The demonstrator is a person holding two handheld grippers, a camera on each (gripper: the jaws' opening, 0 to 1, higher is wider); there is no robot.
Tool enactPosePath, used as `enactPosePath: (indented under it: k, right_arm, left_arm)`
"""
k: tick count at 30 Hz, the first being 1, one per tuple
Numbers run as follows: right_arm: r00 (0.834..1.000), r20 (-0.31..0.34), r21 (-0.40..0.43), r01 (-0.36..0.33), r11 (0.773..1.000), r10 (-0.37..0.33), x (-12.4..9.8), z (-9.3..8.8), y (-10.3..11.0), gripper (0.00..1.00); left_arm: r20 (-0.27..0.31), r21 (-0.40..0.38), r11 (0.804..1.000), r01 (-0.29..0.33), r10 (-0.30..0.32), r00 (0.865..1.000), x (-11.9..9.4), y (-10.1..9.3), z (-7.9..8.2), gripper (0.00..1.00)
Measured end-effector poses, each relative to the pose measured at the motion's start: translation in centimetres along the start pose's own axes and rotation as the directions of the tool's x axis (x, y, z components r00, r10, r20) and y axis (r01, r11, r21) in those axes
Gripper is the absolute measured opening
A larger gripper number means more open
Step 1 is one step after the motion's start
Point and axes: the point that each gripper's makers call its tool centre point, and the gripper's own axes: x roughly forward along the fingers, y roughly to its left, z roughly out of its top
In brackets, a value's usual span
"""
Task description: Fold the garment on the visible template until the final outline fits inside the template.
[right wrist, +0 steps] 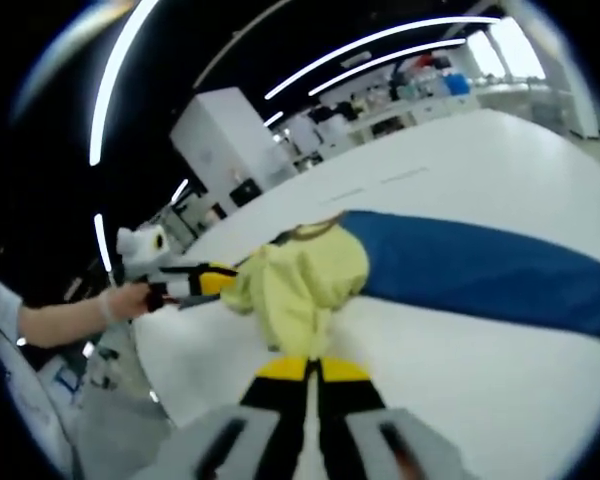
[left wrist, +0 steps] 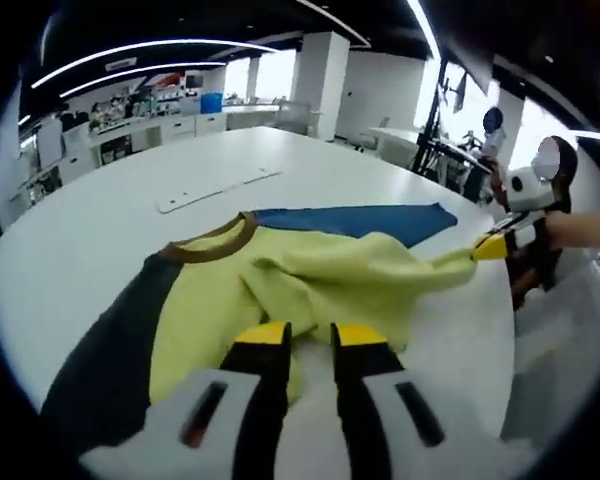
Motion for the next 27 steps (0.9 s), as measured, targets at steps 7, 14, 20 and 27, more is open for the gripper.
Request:
enactPosePath:
  k: [7,14,20,27]
  right_arm:
    - [1.000,-0.001,0.006,0.000,1.000,0.000,-0.1,-0.2,0.0,0.00]
    - [1.000,-0.009,0.012,-0.005,1.000,0.005,-0.3,-0.5,0.0,0.00]
    - [1.000,-0.014,0.013,-0.005,1.000,0.005,-0.3,-0.7,-0.2,0.00]
    - [1.000,-0.018,0.013,-0.004,1.000,0.004,-0.3,-0.7,-0.3,0.00]
  left_arm:
    - [-0.103,0.110,0.993,-0.041,0.052,0.993,1.4,-0.2,-2.4,0.14]
    - [-0.154,0.149,0.987,-0.061,0.084,0.985,2.9,1.2,-3.8,0.13]
    - [-0.166,0.143,0.987,-0.069,0.093,0.982,3.5,1.7,-3.8,0.11]
    - [-0.165,0.126,0.989,-0.076,0.097,0.982,3.4,1.7,-3.7,0.08]
